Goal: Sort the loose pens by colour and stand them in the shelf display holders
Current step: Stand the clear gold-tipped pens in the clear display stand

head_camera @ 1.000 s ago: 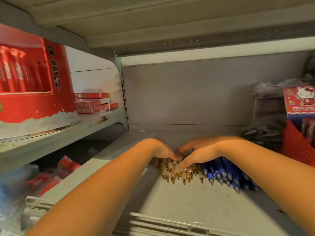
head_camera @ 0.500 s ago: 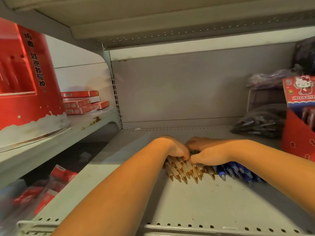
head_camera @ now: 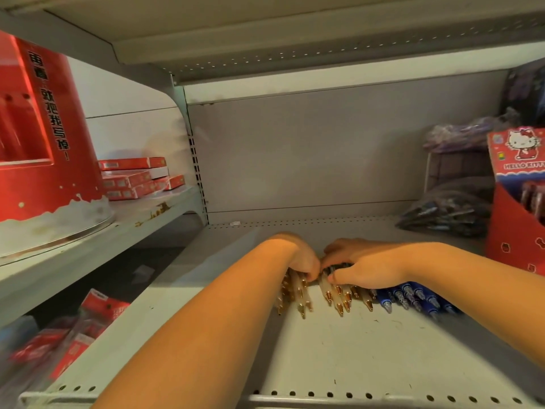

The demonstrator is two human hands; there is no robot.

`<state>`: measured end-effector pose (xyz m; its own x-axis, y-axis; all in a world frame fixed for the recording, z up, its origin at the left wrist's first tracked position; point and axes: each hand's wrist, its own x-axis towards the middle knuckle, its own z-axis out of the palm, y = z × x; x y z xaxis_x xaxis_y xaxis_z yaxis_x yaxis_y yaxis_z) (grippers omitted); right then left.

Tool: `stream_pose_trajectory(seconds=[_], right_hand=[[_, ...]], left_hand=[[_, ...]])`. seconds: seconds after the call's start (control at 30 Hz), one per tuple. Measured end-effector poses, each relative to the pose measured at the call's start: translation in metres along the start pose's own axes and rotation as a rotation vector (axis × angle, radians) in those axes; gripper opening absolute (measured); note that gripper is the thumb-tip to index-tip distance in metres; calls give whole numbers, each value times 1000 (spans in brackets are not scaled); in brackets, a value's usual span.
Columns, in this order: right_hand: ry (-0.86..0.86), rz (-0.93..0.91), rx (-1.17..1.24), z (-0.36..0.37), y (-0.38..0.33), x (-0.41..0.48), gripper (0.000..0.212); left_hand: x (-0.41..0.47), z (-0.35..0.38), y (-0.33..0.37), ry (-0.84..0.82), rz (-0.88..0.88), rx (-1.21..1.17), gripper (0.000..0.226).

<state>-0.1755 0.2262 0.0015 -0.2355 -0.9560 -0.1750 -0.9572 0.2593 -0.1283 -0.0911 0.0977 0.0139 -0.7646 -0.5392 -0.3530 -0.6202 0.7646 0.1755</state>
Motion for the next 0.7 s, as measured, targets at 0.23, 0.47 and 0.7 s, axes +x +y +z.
stream_pose_trajectory(seconds=[0.23, 0.47, 0.7], right_hand=[[8, 15, -14, 2, 5, 1, 39], [46, 1, 13, 1, 1, -2, 45], [263, 115, 404, -9, -11, 2, 37]], left_hand=[[10, 5, -25, 180, -90, 38, 68], [-1, 1, -44, 167, -118, -132, 70], [-13, -4, -52, 194, 47, -604, 87]])
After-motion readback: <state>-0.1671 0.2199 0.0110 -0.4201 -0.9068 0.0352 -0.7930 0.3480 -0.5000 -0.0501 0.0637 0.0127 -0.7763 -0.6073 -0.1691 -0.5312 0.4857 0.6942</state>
